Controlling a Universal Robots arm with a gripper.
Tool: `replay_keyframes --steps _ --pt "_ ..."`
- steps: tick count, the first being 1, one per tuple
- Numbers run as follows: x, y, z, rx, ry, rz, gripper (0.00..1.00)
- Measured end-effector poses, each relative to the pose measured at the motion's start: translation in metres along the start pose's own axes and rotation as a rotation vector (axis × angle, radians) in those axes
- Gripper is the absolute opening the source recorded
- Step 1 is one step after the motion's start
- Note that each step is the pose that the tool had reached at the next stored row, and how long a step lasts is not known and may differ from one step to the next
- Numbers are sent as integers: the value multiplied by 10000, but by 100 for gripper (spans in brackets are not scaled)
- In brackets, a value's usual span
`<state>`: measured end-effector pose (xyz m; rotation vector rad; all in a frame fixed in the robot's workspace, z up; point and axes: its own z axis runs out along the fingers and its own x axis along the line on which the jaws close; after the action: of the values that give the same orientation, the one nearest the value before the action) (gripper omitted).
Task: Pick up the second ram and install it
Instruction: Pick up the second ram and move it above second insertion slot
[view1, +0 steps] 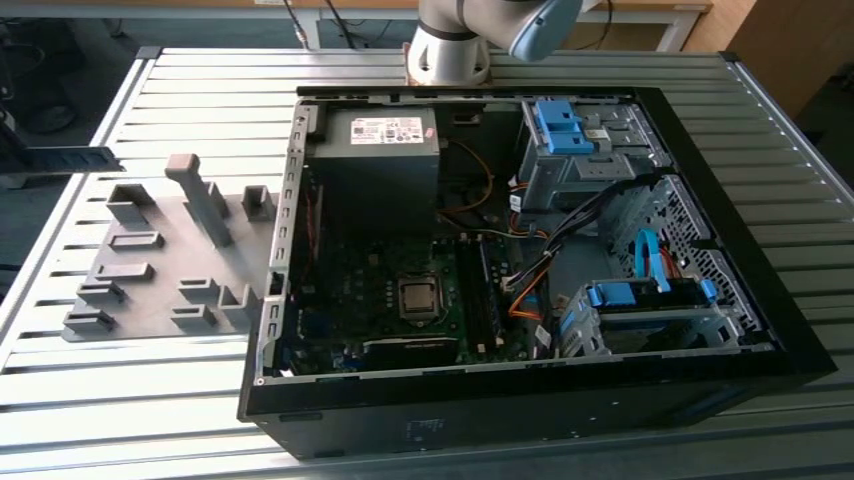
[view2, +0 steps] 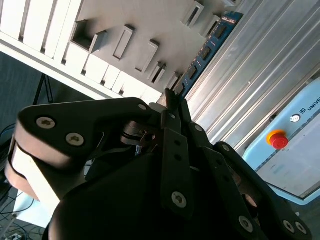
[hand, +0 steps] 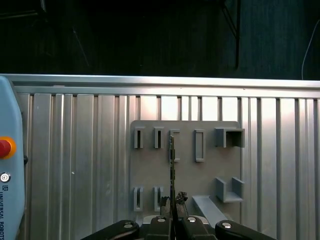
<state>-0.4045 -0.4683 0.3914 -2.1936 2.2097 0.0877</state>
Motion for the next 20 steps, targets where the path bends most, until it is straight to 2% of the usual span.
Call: replay_keyframes --steps 3,20 --pt "-1 -16 -2 -3 1 1 14" --pt "-6 -787 -17 -1 0 -1 14"
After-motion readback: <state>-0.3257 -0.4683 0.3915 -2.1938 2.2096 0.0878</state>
